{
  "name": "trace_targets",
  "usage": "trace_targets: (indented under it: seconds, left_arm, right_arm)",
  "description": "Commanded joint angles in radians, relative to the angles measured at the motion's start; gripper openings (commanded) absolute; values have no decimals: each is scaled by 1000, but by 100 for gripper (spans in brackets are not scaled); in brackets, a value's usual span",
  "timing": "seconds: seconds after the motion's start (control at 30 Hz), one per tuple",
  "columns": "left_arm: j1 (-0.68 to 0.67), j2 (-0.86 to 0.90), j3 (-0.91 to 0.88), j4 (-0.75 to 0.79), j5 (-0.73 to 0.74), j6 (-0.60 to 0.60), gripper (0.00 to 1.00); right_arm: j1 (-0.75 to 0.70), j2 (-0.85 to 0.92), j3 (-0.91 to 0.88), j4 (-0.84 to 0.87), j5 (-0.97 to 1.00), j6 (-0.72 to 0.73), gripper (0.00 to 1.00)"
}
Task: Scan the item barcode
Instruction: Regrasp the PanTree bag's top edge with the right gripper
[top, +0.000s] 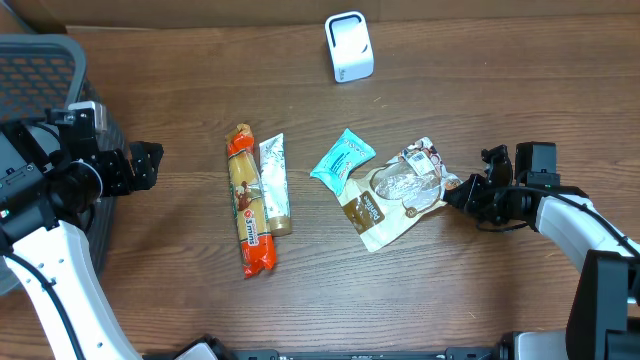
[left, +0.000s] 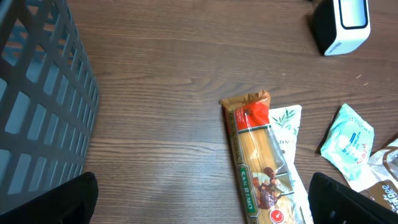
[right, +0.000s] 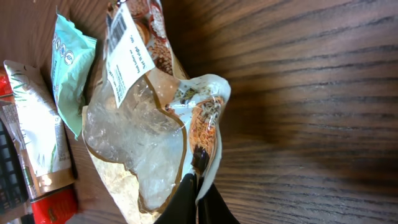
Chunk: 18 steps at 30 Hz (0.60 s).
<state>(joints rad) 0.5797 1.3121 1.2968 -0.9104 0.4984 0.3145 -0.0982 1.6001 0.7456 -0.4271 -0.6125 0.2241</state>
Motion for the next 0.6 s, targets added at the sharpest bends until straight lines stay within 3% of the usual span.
trace_targets:
  seconds: [0.0, 0.17, 0.2, 0.23, 0.3, 0.33, 0.57]
  left_arm:
    - [3, 3, -1, 2, 15, 15, 100]
    - [2, 3, -1, 2, 15, 15, 100]
    - [2, 3, -1, 2, 15, 15, 100]
    - [2, 3, -1, 2, 15, 15, 100]
    - [2, 3, -1, 2, 15, 15, 99]
    - [2, 3, -1, 2, 15, 15, 100]
    - [2, 3, -1, 2, 15, 15, 99]
  right_arm:
    - [-2, -1, 65, 12, -20, -59, 4]
    - [-2, -1, 112, 92, -18, -63, 4]
    - [-2, -1, 111, 112, -18, -48, 8]
    - [-2, 0, 111, 129, -18, -24, 34]
    - [-2, 0, 111, 134, -17, 10, 66]
    - [-2, 0, 111, 130, -18, 28, 74]
    - [-2, 4, 100, 20, -62, 69, 86]
